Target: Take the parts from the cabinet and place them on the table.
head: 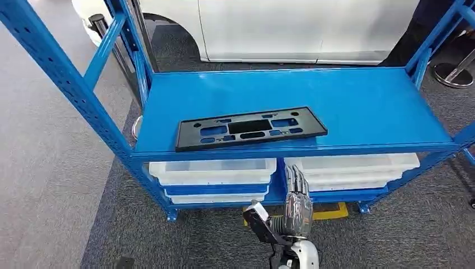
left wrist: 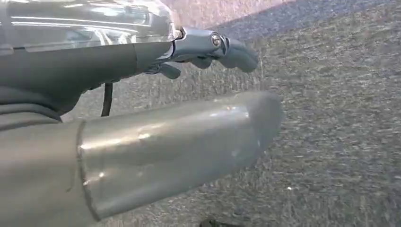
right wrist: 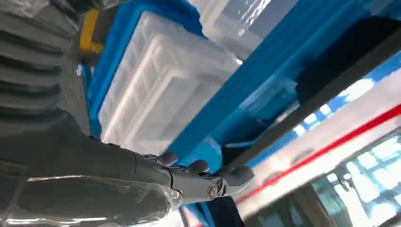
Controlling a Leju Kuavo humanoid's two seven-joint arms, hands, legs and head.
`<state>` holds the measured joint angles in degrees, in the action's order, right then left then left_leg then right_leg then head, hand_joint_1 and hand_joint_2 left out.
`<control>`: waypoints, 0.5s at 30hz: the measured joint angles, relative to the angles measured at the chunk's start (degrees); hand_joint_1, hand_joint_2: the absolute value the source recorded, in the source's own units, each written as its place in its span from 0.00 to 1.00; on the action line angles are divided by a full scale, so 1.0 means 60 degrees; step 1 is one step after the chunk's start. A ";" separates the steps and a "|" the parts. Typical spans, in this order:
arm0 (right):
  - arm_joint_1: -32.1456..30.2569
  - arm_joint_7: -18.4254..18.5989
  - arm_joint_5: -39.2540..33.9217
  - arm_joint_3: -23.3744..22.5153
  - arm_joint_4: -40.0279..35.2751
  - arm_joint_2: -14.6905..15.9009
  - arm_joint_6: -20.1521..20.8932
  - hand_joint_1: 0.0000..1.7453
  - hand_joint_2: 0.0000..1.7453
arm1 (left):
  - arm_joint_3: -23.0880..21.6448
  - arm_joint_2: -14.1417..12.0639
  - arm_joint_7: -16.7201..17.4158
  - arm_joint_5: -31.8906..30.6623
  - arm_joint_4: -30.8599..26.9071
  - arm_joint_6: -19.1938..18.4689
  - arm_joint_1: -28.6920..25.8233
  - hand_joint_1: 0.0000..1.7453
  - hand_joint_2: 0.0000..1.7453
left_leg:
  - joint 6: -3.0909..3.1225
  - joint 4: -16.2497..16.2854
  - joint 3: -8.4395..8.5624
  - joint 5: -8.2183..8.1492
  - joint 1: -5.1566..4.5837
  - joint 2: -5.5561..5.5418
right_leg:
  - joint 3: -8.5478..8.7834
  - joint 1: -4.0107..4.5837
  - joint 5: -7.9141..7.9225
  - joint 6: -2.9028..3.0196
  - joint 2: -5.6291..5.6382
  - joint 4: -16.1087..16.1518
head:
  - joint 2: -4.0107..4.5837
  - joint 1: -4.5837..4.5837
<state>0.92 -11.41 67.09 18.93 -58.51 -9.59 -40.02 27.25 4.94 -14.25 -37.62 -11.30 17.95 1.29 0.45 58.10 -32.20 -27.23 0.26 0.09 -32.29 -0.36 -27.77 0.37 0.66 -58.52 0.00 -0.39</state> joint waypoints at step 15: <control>-0.0129 0.0845 0.3423 -0.0481 -0.1089 -0.0375 -0.0018 0.00 1.00 | 0.0230 -0.0011 0.0003 -0.0418 0.0000 -0.0393 0.0031 0.00 0.00 | 0.0106 -0.0092 0.0269 -0.0205 0.0019 0.0059 | -0.0237 0.0060 0.0133 -0.0044 -0.0105 -0.0072 | 0.0000 0.0000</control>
<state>0.14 -6.34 87.63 16.04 -65.04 -11.85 -40.13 28.63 4.87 -14.23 -40.13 -11.30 15.59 1.48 1.09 57.55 -30.59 -28.46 0.38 0.45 -33.72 0.00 -26.98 0.10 0.03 -58.95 0.00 -0.39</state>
